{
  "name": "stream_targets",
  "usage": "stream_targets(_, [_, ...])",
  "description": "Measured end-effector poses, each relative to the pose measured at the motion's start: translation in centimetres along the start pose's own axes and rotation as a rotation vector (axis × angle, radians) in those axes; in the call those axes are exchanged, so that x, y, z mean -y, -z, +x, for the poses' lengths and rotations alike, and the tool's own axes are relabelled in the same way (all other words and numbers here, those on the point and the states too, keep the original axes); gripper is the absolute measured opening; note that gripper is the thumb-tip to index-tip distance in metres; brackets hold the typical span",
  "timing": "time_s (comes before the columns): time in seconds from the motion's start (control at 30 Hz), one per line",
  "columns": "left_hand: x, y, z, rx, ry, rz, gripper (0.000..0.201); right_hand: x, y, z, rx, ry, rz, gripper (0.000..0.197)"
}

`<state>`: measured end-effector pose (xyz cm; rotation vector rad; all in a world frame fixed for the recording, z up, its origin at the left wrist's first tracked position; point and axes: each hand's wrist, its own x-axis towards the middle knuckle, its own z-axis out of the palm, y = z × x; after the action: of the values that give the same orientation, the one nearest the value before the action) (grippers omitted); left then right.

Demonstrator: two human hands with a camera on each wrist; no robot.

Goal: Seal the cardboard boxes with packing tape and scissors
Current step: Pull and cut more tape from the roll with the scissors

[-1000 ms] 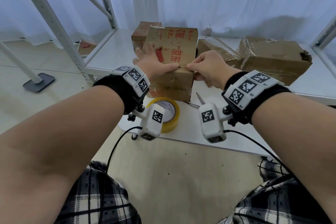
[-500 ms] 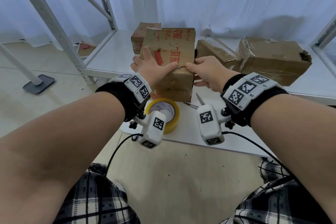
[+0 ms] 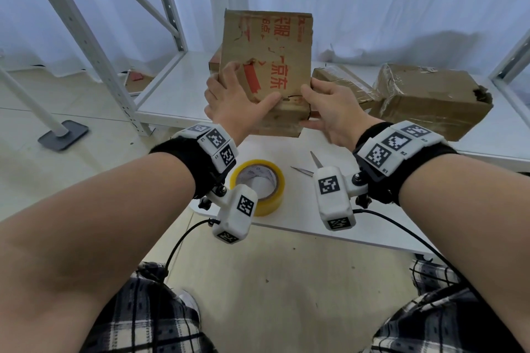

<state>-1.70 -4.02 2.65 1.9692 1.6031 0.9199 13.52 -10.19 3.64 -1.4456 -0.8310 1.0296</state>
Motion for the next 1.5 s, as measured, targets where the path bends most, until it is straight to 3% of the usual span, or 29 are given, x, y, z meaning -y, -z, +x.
stream_targets(0.23, [0.0,-0.5,-0.2,-0.014,-0.032,0.055,0.084,-0.5,0.1,0.1,-0.096,-0.011,0.024,0.014])
stream_targets(0.37, [0.1,-1.3,-0.4,0.023,0.002,0.107,0.074,-1.2,0.3,0.6,-0.070,0.031,-0.202,0.034])
stream_targets(0.47, [0.4,-1.6,-0.1,0.040,0.002,0.141,0.064,-1.7,0.8,0.8,0.060,0.113,-0.368,0.055])
stream_targets(0.63, [1.3,-1.5,0.4,0.060,0.011,0.167,0.060,-1.4,1.1,0.7,0.165,0.168,-0.493,0.015])
stream_targets(0.87, [1.5,-1.5,0.2,0.051,0.020,0.163,0.062,-1.3,1.2,0.9,0.143,0.287,-0.717,0.013])
stream_targets(1.27, [1.3,-1.3,-0.2,0.082,0.000,0.178,0.058,-0.9,0.9,0.9,0.133,0.231,-0.727,0.015])
stream_targets(1.4, [1.0,-0.9,-0.3,0.172,-0.059,0.178,0.056,-0.8,1.1,0.8,0.134,0.219,-0.723,0.020])
stream_targets(1.5, [0.5,-0.6,0.1,0.215,-0.191,0.252,0.041,-0.8,0.9,0.7,0.121,0.209,-0.743,0.020])
